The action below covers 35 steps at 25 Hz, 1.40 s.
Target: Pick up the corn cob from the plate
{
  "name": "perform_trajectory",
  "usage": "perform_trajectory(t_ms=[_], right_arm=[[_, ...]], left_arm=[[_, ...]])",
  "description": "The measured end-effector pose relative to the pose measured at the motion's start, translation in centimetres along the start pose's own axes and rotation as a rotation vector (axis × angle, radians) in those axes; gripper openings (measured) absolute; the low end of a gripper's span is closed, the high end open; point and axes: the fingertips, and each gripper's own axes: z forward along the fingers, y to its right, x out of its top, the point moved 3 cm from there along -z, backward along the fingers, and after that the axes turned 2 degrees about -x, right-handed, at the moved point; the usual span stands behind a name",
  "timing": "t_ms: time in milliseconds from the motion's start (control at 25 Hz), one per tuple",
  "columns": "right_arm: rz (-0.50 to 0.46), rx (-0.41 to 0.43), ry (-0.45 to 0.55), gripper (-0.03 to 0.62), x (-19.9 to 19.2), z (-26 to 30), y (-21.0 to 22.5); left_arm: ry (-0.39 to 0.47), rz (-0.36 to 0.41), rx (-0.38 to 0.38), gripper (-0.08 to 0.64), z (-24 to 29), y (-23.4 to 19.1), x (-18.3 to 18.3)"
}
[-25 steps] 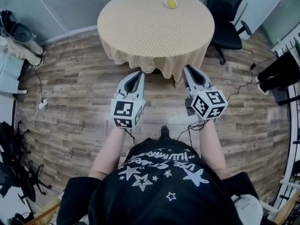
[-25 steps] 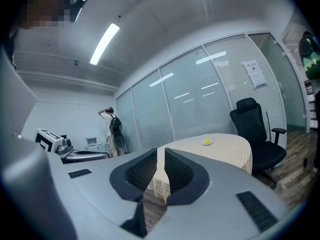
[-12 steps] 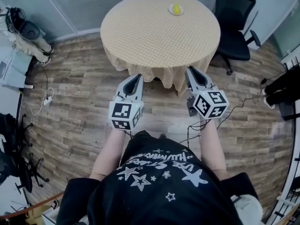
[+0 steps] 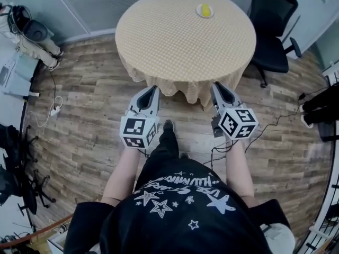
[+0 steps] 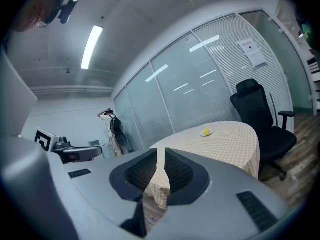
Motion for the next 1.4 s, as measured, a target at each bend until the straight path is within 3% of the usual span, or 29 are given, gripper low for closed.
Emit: perform_trajectory(t_ms=[520,880,1160,1400], right_arm=[[-0.02,-0.125,-0.035,0.06,3.3,10.2,5.9],[-0.023,-0.157,-0.046,0.06,5.5,17.0,6.7],[-0.029,-0.215,-0.048,0.06,6.6,19.9,7.9],[0.068,-0.262,-0.036,0.06,6.6,21.3,9.0]], left_arm=[[-0.028,0.0,-0.108,0.011,12.8,-7.2,0.3],[-0.041,0.024,-0.132,0.011,18.7,-12.3,0.8],[-0.049,-0.025,-0.207,0.011,22.9,-14.4,0.6],[-0.061,-0.045,-0.276,0.011,25.9,-14.7,0.3]])
